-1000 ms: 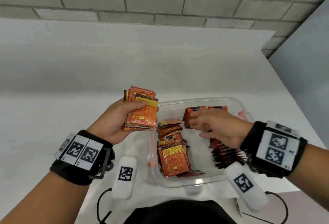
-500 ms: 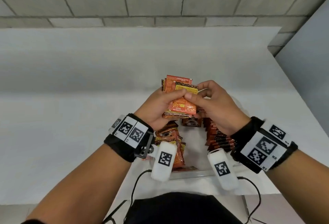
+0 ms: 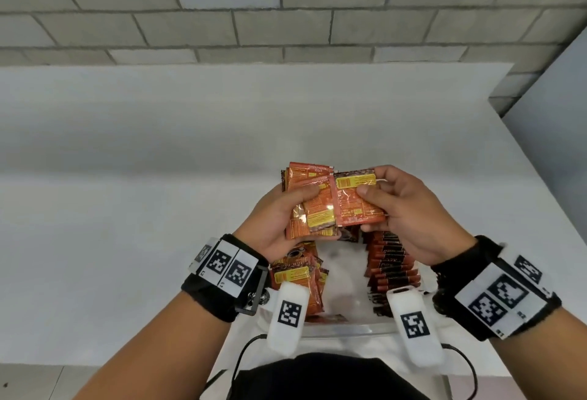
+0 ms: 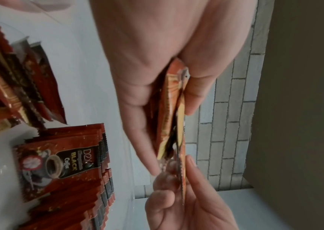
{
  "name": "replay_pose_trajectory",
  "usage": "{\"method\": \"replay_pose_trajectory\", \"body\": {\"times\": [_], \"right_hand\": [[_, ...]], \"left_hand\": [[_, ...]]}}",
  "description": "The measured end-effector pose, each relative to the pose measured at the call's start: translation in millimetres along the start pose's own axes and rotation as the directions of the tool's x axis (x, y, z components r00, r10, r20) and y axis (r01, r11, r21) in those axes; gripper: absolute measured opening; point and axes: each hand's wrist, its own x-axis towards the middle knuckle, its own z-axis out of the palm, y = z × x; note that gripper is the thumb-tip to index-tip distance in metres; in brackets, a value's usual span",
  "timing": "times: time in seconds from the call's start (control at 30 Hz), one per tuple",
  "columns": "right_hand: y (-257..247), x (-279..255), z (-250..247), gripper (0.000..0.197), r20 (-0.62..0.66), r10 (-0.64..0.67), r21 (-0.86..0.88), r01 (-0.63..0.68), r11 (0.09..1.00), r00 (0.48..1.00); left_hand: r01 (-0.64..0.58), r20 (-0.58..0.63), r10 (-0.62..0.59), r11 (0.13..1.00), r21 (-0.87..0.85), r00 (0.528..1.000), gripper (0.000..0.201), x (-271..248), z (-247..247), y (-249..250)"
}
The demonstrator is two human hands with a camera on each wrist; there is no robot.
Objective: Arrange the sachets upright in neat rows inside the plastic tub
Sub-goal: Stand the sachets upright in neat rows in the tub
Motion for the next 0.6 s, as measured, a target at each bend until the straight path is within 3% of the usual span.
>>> {"method": "replay_pose_trajectory", "body": {"times": [0.23,0.4,0.6], "right_hand": [[5,1,4,0.016,-0.007,0.023,-0.046,-0.023,0.999,1.000],[0,4,-4,0.021,-0.084,0.030,0.069,-0.024,0.997,0.996],[-1,-3,-8,0.023,-0.049,0.105,0.267,-0.088,0.960,0.993]], "left_hand": [[-0.063,-0.047,0.067,0.994,0.089,0.997,0.047,7,8,-2],[0.028,-0.003,-0.029,0.997,-0.074,1.000,0.040,8,4,2],[-0.084,-0.010,0.084,0.977,-0.196,0.996,0.045,5,4,2]]}}
